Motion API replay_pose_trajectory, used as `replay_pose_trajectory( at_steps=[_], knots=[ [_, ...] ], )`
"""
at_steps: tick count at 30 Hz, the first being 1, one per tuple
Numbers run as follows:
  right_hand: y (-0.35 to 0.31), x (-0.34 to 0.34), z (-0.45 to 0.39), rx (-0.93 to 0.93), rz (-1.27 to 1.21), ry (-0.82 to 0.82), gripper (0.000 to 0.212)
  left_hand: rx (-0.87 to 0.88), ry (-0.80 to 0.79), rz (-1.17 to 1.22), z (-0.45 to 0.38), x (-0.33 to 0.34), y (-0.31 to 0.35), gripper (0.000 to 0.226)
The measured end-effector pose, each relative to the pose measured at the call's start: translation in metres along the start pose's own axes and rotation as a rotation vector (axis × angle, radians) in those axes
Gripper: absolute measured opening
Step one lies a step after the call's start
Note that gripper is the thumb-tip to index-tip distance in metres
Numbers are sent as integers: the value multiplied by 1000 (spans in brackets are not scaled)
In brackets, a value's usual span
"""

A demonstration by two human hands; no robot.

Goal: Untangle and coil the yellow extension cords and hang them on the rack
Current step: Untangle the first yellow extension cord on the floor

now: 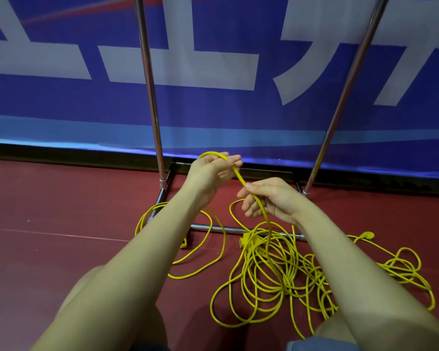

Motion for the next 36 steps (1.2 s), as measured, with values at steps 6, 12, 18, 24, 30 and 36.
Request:
replay_pose_trajectory(
  at_steps=[6, 12, 18, 24, 30, 36],
  knots=[
    [-3, 8, -3, -38, -99, -31, 29, 87, 103, -1, -3, -5, 9, 21],
    [8, -1, -1, 26, -19, -34, 27, 160, 251, 161, -5, -24, 17, 33],
    [14, -8, 0, 46, 109, 14, 19, 88, 207, 164, -9, -24, 12, 34],
    [-9, -6, 2, -106, 16, 47, 20, 12, 36, 42, 3, 11, 1, 32],
    [-8, -11, 1, -88, -27, 53, 33, 133, 66, 213, 2, 14, 19, 28],
    [12, -19, 1, -13, -3, 39, 31, 202, 164, 397, -3, -1, 31, 34]
  ],
)
Point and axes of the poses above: each hand's wrist, its own z-axis away from the middle knuckle, its own x-axis out of the palm, y = z × x, the point moved 6 cm from there along -z, towards the middle knuckle, and after that the axes turned 5 degrees about -y, right-handed, at the moved point
